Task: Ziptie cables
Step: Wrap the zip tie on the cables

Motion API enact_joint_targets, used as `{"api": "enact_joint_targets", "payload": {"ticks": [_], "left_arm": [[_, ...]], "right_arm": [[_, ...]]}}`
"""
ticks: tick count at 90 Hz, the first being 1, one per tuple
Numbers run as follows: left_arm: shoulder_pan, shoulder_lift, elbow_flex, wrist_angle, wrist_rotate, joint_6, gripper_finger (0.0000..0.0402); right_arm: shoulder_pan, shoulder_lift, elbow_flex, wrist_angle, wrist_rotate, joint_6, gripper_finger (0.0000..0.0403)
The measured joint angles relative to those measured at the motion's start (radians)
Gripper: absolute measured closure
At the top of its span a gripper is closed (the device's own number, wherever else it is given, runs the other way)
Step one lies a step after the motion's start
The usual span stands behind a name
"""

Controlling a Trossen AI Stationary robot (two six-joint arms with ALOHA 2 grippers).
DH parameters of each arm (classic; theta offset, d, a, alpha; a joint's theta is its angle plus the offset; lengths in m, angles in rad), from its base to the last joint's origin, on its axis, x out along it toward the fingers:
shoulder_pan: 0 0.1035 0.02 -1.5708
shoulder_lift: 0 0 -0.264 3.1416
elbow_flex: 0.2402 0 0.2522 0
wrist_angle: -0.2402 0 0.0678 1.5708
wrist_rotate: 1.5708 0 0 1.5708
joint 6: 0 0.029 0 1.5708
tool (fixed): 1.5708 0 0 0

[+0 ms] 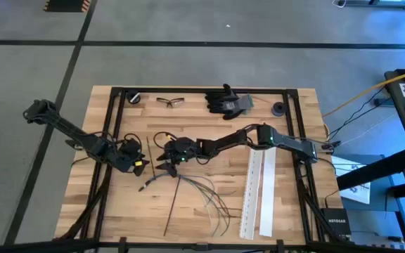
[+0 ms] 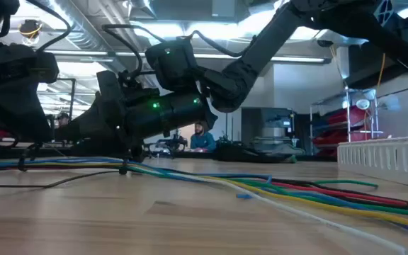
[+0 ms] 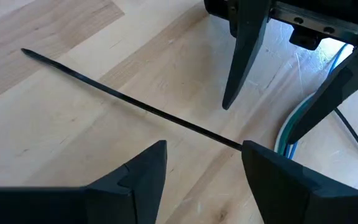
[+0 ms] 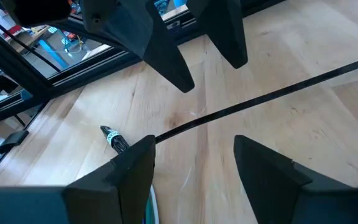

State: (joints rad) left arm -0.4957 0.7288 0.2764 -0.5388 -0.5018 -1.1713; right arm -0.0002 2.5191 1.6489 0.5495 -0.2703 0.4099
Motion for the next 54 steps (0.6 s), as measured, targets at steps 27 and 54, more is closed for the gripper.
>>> {"api": "enact_joint_targets", "payload": {"ticks": [27, 54], "left_arm": [[0.000, 0.000, 0.000, 0.004, -0.012, 0.000, 0.0208], [-0.039, -0.026, 0.000, -0.031, -0.196, -0.132, 0.0208]], "right_arm": [[0.000, 0.000, 0.000, 0.000, 0.000, 0.000, 0.0197], [0.000, 0.000, 0.000, 0.000, 0.000, 0.000, 0.0197]]}}
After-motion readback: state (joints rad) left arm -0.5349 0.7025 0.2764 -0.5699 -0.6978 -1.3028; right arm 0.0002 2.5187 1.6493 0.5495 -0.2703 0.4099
